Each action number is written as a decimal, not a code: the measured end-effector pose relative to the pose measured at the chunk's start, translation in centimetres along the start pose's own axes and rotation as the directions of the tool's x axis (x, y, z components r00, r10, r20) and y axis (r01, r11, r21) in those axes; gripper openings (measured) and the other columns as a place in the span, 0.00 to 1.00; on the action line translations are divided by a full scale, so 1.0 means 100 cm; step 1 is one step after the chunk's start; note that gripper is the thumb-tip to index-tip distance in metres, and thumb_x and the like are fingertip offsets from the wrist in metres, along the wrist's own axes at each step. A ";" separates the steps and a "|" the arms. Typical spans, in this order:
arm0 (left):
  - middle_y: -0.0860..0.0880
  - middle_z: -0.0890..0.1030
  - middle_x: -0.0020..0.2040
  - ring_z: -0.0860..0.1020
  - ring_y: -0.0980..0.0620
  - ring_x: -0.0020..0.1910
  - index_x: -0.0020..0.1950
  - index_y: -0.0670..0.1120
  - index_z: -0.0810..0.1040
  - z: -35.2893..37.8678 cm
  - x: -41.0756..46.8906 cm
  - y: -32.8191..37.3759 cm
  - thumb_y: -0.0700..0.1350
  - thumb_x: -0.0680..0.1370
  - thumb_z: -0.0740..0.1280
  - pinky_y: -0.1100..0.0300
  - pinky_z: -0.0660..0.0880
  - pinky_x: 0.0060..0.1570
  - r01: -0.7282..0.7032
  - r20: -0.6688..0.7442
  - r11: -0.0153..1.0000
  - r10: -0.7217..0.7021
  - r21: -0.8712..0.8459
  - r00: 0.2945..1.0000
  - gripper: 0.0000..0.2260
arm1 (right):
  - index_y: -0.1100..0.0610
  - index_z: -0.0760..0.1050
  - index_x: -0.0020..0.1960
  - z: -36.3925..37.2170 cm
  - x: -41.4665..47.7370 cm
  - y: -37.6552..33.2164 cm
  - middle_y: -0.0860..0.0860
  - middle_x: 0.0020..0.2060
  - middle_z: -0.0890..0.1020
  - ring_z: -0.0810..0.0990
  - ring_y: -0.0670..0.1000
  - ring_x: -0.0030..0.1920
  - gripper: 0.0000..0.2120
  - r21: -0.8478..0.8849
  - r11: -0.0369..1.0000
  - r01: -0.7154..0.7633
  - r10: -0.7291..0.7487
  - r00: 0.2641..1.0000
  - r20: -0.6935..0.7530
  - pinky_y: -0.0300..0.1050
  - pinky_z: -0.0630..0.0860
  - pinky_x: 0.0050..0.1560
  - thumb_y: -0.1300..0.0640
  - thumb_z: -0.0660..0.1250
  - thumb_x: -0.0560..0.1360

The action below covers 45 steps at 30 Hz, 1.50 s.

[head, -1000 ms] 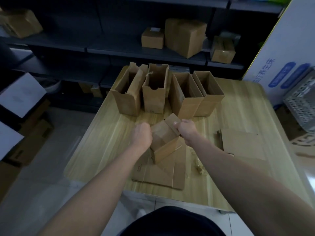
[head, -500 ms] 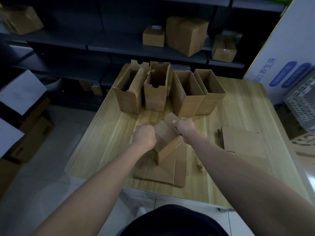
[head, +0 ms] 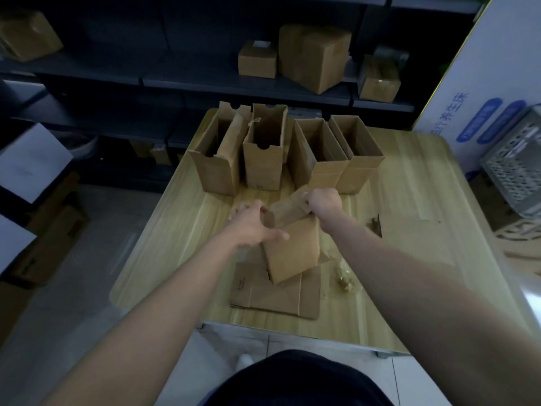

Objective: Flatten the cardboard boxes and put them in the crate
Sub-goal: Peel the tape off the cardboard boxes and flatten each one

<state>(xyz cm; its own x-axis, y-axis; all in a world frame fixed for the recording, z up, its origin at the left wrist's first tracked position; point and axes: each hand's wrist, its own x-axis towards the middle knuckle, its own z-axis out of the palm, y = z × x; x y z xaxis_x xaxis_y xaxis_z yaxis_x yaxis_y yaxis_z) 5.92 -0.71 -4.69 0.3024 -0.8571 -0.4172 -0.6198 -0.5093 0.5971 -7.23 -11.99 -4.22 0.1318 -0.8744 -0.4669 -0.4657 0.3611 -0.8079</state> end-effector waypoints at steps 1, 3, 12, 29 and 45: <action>0.47 0.65 0.68 0.67 0.45 0.66 0.68 0.52 0.63 -0.002 0.001 -0.001 0.59 0.62 0.78 0.44 0.69 0.64 -0.025 0.053 0.993 0.031 -0.113 0.998 0.40 | 0.63 0.75 0.58 -0.005 0.002 -0.003 0.57 0.48 0.76 0.76 0.56 0.49 0.12 0.004 1.000 -0.011 0.011 1.000 -0.008 0.46 0.73 0.45 0.62 0.61 0.77; 0.48 0.66 0.66 0.69 0.47 0.63 0.66 0.53 0.64 -0.005 0.005 -0.003 0.55 0.61 0.79 0.46 0.70 0.64 -0.062 0.106 0.940 0.103 -0.336 0.989 0.39 | 0.61 0.73 0.57 -0.014 0.003 -0.007 0.55 0.49 0.77 0.75 0.55 0.52 0.10 0.069 0.996 -0.057 0.059 0.998 -0.028 0.47 0.73 0.47 0.58 0.61 0.78; 0.44 0.76 0.49 0.75 0.45 0.49 0.50 0.48 0.75 -0.001 0.032 0.012 0.59 0.65 0.72 0.53 0.75 0.42 0.368 0.254 0.406 -0.309 -0.836 0.917 0.20 | 0.54 0.75 0.60 -0.085 -0.012 0.001 0.53 0.57 0.81 0.80 0.53 0.54 0.34 -0.025 0.986 0.167 -0.154 0.946 0.285 0.50 0.74 0.58 0.28 0.63 0.67; 0.53 0.78 0.49 0.76 0.55 0.47 0.50 0.51 0.77 0.039 0.035 0.081 0.49 0.75 0.68 0.69 0.69 0.39 -0.281 -0.353 0.896 0.155 -0.343 0.923 0.06 | 0.60 0.76 0.60 -0.140 -0.001 0.026 0.51 0.47 0.83 0.82 0.52 0.48 0.23 0.053 0.984 0.171 -0.173 0.984 0.032 0.48 0.79 0.52 0.53 0.76 0.68; 0.44 0.78 0.53 0.76 0.46 0.53 0.53 0.40 0.80 0.068 0.025 0.053 0.40 0.76 0.67 0.59 0.69 0.47 -0.166 -0.290 0.986 0.169 0.033 0.942 0.07 | 0.57 0.77 0.49 -0.084 0.013 0.051 0.47 0.38 0.80 0.79 0.46 0.39 0.10 0.150 0.985 0.079 -0.079 0.997 -0.003 0.33 0.73 0.27 0.59 0.74 0.70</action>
<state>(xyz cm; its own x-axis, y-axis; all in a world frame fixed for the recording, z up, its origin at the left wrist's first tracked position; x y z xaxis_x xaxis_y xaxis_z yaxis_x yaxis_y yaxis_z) -1.52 -4.99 -7.19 0.3903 -0.9159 -0.0937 -0.6851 -0.3569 0.6351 -16.81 -14.04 -5.90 0.1654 -0.9013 -0.4004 -0.3169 0.3359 -0.8870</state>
